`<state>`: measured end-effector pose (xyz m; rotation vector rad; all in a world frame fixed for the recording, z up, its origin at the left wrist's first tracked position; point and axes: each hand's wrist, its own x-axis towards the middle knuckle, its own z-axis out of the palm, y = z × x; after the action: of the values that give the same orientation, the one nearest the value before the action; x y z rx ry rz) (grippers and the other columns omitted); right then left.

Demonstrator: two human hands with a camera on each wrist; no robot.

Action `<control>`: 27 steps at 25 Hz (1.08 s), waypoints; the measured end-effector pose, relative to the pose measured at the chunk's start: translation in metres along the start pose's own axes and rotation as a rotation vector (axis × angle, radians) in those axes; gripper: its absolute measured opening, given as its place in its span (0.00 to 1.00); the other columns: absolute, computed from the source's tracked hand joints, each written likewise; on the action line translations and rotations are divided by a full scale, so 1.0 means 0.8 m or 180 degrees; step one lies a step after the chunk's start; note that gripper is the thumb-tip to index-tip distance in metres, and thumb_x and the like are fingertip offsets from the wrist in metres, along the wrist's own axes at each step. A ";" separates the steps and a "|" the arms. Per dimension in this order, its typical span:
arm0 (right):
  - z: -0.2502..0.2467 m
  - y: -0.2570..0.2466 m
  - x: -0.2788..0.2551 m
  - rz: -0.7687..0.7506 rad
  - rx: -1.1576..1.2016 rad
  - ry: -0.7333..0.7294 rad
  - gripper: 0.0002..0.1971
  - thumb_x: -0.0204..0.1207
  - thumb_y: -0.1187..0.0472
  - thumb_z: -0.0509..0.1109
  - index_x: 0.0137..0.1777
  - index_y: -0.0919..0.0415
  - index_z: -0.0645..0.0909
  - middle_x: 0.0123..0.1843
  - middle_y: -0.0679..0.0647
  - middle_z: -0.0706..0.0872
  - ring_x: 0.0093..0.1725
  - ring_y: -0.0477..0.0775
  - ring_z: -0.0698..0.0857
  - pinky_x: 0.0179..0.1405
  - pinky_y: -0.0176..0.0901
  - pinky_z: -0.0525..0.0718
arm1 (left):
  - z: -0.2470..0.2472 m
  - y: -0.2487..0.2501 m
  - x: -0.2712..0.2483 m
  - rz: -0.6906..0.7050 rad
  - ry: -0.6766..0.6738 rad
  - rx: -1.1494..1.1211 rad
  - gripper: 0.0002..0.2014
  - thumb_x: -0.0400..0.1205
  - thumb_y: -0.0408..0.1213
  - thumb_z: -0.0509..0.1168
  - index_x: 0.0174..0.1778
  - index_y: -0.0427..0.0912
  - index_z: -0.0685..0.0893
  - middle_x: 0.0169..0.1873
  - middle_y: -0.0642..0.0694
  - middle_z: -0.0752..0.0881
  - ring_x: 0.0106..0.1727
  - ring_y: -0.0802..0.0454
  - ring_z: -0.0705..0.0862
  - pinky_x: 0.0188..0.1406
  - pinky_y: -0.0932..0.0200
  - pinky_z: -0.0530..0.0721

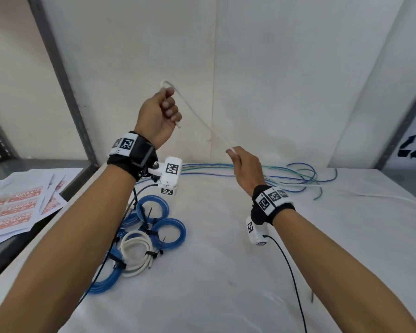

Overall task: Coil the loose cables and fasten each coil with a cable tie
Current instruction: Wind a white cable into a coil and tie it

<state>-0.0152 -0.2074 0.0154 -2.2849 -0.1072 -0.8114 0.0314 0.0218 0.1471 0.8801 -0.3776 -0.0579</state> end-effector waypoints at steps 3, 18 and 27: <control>-0.023 -0.032 -0.003 -0.0464 -0.0125 -0.0365 0.11 0.90 0.54 0.61 0.58 0.56 0.83 0.33 0.49 0.80 0.31 0.52 0.75 0.34 0.47 0.71 | -0.005 -0.048 0.005 0.0627 -0.0048 0.1923 0.15 0.93 0.36 0.52 0.43 0.42 0.79 0.25 0.52 0.76 0.22 0.59 0.71 0.23 0.64 0.70; -0.019 -0.013 0.027 -0.0010 0.1150 0.0673 0.12 0.89 0.59 0.63 0.50 0.62 0.86 0.37 0.44 0.84 0.33 0.39 0.75 0.36 0.33 0.72 | -0.031 -0.136 -0.041 -0.1110 -0.1431 0.1821 0.19 0.93 0.35 0.46 0.36 0.41 0.71 0.23 0.42 0.75 0.25 0.44 0.73 0.44 0.50 0.83; 0.034 0.005 0.025 0.0959 0.1525 0.0653 0.18 0.90 0.52 0.61 0.39 0.52 0.85 0.28 0.45 0.74 0.31 0.47 0.72 0.38 0.43 0.73 | -0.022 -0.135 -0.042 -0.0875 -0.1061 0.1236 0.17 0.94 0.42 0.48 0.50 0.37 0.78 0.21 0.49 0.76 0.22 0.53 0.73 0.26 0.61 0.70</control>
<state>0.0159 -0.1958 0.0098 -1.7073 0.1226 -0.7594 0.0173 -0.0275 0.0448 1.3085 -0.5883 -0.3993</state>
